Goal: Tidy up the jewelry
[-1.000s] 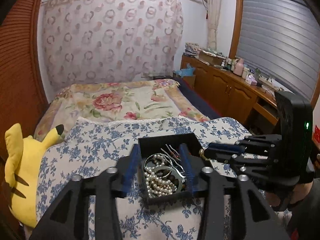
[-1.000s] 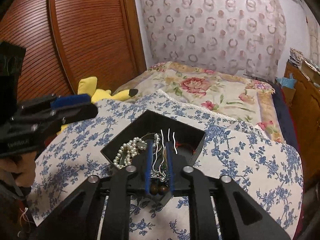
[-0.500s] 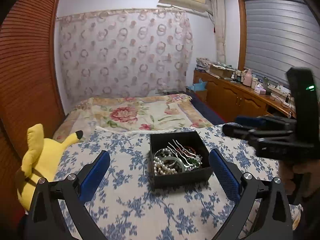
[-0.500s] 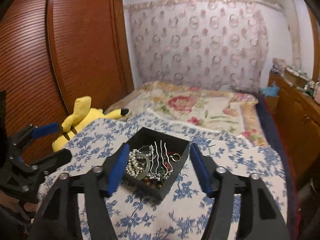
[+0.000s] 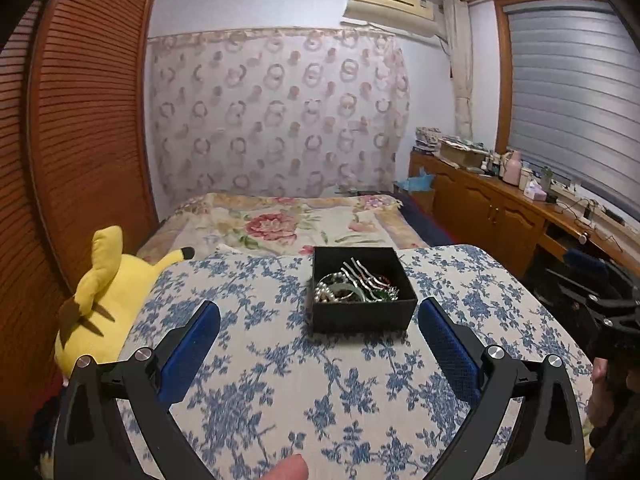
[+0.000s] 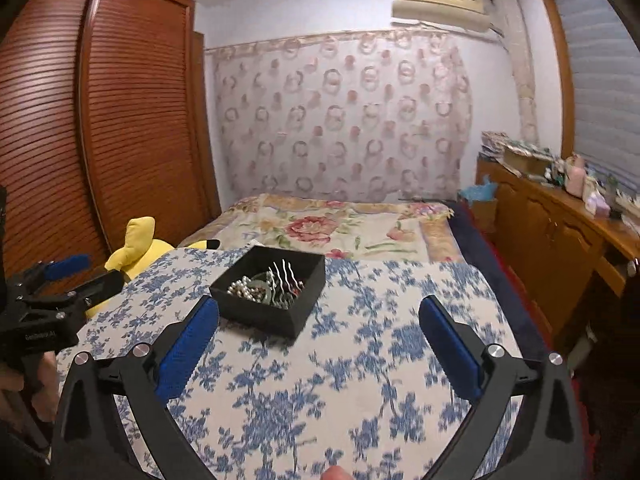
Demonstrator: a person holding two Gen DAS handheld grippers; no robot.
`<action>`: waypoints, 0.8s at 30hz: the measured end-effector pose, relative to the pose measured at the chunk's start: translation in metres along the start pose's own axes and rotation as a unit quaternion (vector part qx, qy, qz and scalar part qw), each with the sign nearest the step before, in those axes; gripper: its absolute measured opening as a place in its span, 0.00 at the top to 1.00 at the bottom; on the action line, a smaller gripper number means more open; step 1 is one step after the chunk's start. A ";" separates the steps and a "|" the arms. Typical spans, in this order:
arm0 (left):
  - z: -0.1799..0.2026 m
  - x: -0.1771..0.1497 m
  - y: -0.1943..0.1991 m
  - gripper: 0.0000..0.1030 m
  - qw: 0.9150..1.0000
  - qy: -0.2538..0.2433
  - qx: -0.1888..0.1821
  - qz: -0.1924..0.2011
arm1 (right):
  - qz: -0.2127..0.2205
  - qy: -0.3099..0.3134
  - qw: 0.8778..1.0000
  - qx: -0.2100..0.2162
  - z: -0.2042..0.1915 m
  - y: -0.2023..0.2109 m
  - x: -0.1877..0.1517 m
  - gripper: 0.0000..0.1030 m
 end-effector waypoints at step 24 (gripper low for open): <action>0.002 -0.021 0.008 0.07 1.000 -0.004 0.003 -0.010 | -0.005 -0.018 1.000 -0.012 0.004 0.002 -0.023 0.02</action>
Point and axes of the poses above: each gripper's, at about its wrist camera, not at the fingertips, and y roughly against the way its jaws point, z to its right, x to its top, the point moved 2 cm from there along -y, roughly the way its jaws point, and after that the axes turned 1 degree about -y, right-handed, at the moved point
